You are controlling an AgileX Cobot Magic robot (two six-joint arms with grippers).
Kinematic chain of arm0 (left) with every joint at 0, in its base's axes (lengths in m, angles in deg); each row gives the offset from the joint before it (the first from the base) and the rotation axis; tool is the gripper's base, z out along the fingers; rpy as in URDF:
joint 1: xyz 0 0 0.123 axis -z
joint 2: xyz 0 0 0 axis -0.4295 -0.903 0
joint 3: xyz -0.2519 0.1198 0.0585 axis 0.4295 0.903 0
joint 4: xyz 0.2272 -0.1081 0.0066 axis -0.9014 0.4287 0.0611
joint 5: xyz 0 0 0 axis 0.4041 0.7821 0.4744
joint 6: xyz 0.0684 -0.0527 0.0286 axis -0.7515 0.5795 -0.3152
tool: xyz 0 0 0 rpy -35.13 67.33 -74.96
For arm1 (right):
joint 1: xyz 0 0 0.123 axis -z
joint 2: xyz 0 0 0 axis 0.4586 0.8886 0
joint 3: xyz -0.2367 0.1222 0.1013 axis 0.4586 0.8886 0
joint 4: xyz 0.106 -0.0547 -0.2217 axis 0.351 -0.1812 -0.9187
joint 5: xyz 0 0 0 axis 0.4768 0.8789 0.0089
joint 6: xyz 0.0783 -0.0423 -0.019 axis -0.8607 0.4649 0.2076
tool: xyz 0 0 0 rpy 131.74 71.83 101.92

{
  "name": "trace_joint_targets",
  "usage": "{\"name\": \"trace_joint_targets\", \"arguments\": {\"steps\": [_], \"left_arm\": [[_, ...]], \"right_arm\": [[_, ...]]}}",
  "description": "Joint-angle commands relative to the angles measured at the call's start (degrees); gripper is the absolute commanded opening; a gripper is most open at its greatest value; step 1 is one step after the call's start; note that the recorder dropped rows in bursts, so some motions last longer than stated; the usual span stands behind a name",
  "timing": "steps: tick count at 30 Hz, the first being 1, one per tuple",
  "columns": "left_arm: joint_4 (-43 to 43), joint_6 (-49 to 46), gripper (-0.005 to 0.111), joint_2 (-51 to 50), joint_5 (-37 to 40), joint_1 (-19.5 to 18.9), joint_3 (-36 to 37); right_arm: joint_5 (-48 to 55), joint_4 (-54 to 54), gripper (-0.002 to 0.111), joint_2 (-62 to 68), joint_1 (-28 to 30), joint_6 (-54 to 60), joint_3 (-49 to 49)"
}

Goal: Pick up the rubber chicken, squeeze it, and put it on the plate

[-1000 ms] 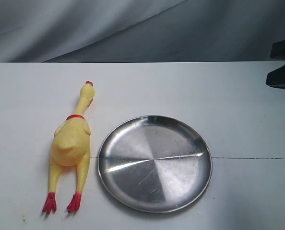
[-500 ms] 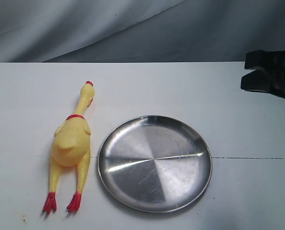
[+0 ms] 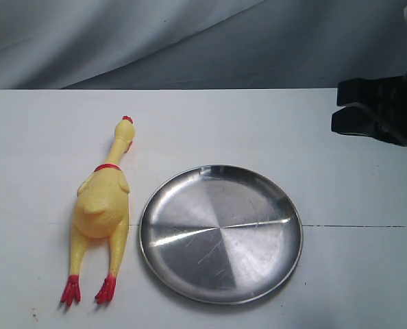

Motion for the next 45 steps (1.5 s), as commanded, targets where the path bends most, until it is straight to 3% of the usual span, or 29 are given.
{"name": "trace_joint_targets", "arguments": {"steps": [1,6,9,15,19,26,30,33,41,45], "left_arm": [[7.25,-14.52,0.0,-0.37,-1.14,-0.09,-1.77],[18.26,-33.17,0.002,-0.92,3.2,-0.09,-5.45],[22.57,-37.6,0.009,-3.62,7.69,-0.09,-8.42],[24.3,-41.66,0.045,-14.11,16.18,-0.09,-12.36],[31.47,-50.57,0.063,-21.25,20.56,-0.09,-12.77],[39.17,-61.42,0.067,-31.22,27.03,0.28,-12.86],[36.4,-61.43,0.067,-33.99,24.48,4.23,-12.86],[32.36,-59.55,0.067,-35.17,20.12,9.48,-12.86],[9.04,-36.23,0.067,-38.79,15.56,19.9,-17.36],[6.25,-34.35,0.067,-41.43,15.45,23.06,-19.14]], "right_arm": [[-0.88,0.21,0.0,-0.03,-0.15,0.57,-0.28],[-2.91,0.21,0.0,-0.03,-0.15,1.15,-0.28],[-4.94,0.21,0.0,-0.03,-0.15,2.08,-0.28],[-5.41,0.21,0.0,-0.03,-0.15,2.21,-0.28],[-5.41,0.21,0.0,-0.03,-0.15,2.21,-0.28],[-4.92,0.21,0.0,-0.03,-0.15,2.21,-0.28],[-4.81,0.21,0.0,-0.03,-0.15,2.21,-0.28],[-4.7,0.21,0.0,-0.03,-0.15,2.36,-0.28],[-4.7,0.21,0.0,-0.03,-0.15,2.36,-0.28],[-4.7,0.21,0.0,-0.03,-0.15,2.36,-0.28]]}}
